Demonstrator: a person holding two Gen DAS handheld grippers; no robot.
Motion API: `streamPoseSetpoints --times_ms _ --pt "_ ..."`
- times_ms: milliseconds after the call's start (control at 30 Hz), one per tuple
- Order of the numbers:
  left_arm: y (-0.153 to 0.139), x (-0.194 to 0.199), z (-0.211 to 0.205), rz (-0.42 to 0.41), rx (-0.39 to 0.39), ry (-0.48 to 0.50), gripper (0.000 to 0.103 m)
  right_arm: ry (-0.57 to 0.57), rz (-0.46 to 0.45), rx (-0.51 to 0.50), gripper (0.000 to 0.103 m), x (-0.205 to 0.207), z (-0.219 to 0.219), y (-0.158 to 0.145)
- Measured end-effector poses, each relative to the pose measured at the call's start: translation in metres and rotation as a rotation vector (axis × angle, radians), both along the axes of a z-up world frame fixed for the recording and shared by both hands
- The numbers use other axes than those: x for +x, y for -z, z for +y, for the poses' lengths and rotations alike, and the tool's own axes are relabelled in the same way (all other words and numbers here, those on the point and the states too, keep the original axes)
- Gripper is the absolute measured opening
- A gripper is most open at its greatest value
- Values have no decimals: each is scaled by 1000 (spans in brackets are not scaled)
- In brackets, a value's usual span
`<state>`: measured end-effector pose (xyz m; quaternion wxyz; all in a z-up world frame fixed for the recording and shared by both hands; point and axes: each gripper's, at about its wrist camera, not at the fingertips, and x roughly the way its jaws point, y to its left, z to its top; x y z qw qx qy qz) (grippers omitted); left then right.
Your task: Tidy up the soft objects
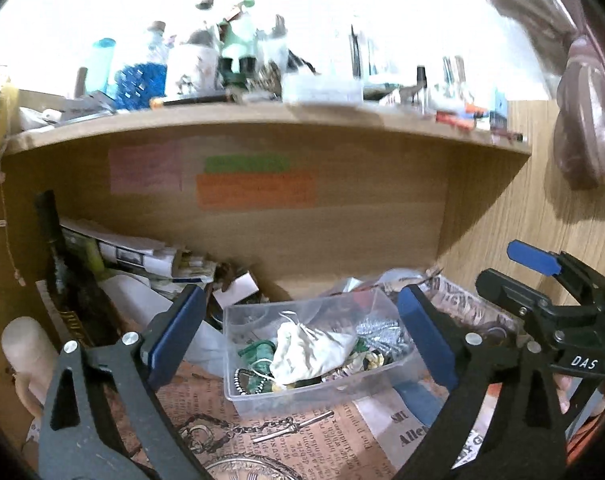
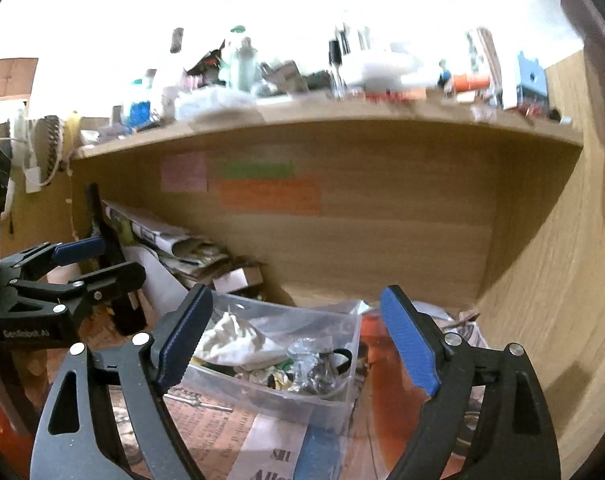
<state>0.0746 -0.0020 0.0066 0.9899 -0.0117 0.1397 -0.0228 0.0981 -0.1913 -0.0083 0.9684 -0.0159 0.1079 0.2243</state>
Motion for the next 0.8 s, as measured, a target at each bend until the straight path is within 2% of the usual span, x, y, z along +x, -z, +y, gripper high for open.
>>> streamPoseSetpoints --times_ms 233,800 --pt "-7 -22 6 -34 -14 -4 102 -5 -41 31 98 -20 -3 -8" --pt "-8 -40 5 -54 -21 0 103 -1 -65 39 102 -39 -3 -11"
